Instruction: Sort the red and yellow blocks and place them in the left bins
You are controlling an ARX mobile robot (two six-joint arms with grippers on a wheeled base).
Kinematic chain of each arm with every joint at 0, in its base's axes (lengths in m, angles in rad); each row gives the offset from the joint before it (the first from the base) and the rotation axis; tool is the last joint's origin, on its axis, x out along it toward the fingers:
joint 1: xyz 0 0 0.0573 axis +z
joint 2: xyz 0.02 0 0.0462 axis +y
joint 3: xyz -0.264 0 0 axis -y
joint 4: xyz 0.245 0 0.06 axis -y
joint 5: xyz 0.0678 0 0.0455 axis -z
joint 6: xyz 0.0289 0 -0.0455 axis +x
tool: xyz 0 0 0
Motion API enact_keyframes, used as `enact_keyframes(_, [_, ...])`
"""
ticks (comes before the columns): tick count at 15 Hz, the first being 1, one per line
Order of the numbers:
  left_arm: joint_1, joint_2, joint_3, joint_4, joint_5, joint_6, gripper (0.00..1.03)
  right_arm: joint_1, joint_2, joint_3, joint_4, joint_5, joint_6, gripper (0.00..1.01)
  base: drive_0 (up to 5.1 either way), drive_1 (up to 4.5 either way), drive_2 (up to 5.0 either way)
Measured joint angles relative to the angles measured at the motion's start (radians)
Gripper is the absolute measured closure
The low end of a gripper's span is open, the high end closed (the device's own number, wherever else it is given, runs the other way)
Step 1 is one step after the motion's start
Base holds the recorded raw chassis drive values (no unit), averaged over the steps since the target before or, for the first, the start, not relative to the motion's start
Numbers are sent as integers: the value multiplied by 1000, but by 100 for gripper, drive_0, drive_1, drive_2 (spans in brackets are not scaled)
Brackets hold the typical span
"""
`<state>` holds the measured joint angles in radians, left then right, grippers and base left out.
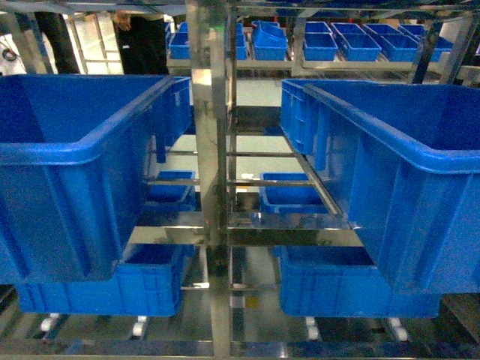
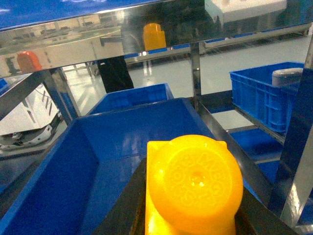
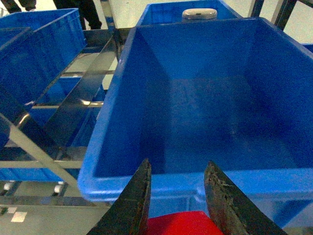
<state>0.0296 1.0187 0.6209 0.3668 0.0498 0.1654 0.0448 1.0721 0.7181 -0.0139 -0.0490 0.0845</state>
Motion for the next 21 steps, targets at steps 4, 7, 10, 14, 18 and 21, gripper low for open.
enact_keyframes(4, [-5,5,0,-2,5,0,76,-1,5,-1,2,5,0,74,18,61,-25])
enact_keyframes(7, [0,5,0,-3,0,0,76,0,4,-1,2,3,0,74,0,0,0])
enact_keyframes(10, [0,5,0,-3,2,0,76,0,4,-1,0,3,0,74,0,0,0])
enact_keyframes(14, [0,5,0,-2,2,0,76,0,4,-1,0,3,0,74,0,0,0])
enact_keyframes(18, [0,5,0,-2,2,0,76,-6,70,11,-35,-23,8,74,0,0,0])
enact_keyframes(21, [0,5,0,-3,2,0,76,24,122,43,-18,-19,11,74,0,0,0])
